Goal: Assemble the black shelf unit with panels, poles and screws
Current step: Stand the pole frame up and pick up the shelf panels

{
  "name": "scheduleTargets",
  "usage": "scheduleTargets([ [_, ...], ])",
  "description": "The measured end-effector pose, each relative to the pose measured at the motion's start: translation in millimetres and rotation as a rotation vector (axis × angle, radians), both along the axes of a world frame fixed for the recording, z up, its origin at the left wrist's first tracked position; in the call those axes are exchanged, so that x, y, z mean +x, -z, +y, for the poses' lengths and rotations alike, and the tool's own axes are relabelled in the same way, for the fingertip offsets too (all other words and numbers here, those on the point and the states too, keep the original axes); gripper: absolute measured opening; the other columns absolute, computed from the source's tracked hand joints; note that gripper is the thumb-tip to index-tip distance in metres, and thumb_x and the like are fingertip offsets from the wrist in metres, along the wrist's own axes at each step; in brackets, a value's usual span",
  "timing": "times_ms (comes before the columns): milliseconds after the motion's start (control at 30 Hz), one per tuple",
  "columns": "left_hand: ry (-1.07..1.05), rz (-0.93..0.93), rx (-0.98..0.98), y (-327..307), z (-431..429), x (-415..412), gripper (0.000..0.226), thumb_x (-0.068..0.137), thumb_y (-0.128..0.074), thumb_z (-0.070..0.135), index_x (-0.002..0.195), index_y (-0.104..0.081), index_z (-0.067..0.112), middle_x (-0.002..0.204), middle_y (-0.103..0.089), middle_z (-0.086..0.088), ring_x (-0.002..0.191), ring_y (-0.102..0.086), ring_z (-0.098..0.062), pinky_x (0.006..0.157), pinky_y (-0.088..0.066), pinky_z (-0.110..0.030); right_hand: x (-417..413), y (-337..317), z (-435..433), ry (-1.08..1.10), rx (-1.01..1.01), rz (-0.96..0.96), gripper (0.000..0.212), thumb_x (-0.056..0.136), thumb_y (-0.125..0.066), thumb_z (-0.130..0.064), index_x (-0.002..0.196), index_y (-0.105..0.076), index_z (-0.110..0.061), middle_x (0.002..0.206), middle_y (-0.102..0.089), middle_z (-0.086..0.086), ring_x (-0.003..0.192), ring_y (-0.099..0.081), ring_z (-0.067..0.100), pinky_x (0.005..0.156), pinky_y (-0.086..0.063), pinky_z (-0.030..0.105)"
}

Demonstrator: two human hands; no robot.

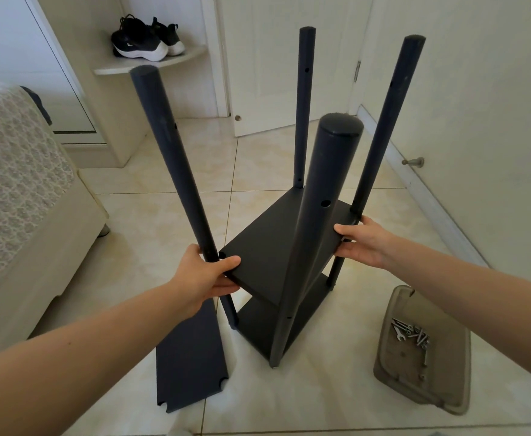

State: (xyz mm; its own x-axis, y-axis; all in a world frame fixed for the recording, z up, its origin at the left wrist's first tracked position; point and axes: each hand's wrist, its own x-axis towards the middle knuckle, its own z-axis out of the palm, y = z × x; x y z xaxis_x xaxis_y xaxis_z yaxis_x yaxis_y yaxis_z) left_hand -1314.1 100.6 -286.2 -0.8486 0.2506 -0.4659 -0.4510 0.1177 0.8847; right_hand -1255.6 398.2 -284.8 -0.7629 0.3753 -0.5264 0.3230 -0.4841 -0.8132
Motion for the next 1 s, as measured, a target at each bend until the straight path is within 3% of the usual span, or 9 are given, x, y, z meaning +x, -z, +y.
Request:
scheduleTargets([
  [133,-0.054,-0.044,0.062,-1.6,-0.9,1.0,0.054,0.082,-0.079,0.004,0.124,-0.047,0.006,0.104,-0.071,-0.022,0.077,-0.076,-0.035,0.058,-0.062,-0.038,-0.7,0.0,0.2,0.013,0.001,0.002,0.049,0.092,-0.057,0.008,0.132,-0.041,-0.015,0.124,-0.056,0.016,0.097,-0.065,0.033,0.062,-0.058,0.049],
  [333,-0.074,-0.172,0.195,-0.3,-4.0,5.0,0.052,0.084,-0.073,-0.002,0.131,-0.051,0.003,0.094,-0.077,-0.017,0.085,-0.076,-0.031,0.060,-0.063,-0.035,-1.6,0.4,1.2,0.025,-0.001,-0.004,0.046,0.093,-0.057,0.007,0.130,-0.042,-0.017,0.119,-0.057,0.014,0.091,-0.066,0.030,0.054,-0.060,0.045],
  [433,-0.059,-0.176,0.228,3.4,-4.2,9.5,0.051,0.089,-0.068,-0.003,0.137,-0.051,0.003,0.102,-0.076,-0.016,0.088,-0.076,-0.030,0.064,-0.063,-0.034,-1.7,1.1,1.4,0.027,0.001,0.001,0.043,0.093,-0.057,0.007,0.128,-0.043,-0.015,0.117,-0.058,0.014,0.092,-0.067,0.030,0.056,-0.060,0.045],
  [667,0.000,-0.256,0.337,4.5,9.3,21.8,0.052,0.098,-0.058,0.002,0.136,-0.040,0.031,0.121,-0.067,-0.021,0.090,-0.073,-0.043,0.061,-0.062,-0.048,-5.5,-1.4,0.5,0.036,0.014,0.001,0.028,0.094,-0.057,0.004,0.118,-0.051,-0.009,0.111,-0.063,0.012,0.089,-0.068,0.027,0.055,-0.061,0.042],
  [867,-0.006,-0.258,0.381,6.0,10.3,25.9,0.050,0.097,-0.058,0.001,0.131,-0.040,0.033,0.124,-0.065,-0.019,0.091,-0.073,-0.043,0.059,-0.061,-0.046,-6.7,-6.4,5.2,0.035,0.030,-0.026,0.021,0.094,-0.059,0.001,0.113,-0.056,-0.006,0.113,-0.064,0.015,0.084,-0.072,0.027,0.054,-0.060,0.040],
  [1000,0.030,-0.221,0.357,6.9,10.7,32.4,0.069,0.088,-0.065,-0.009,0.132,-0.038,0.037,0.127,-0.062,-0.019,0.094,-0.073,-0.042,0.062,-0.062,-0.045,-5.7,-4.2,8.3,0.031,0.031,-0.023,0.024,0.094,-0.059,0.000,0.116,-0.054,-0.007,0.116,-0.063,0.015,0.086,-0.072,0.028,0.054,-0.060,0.040],
])
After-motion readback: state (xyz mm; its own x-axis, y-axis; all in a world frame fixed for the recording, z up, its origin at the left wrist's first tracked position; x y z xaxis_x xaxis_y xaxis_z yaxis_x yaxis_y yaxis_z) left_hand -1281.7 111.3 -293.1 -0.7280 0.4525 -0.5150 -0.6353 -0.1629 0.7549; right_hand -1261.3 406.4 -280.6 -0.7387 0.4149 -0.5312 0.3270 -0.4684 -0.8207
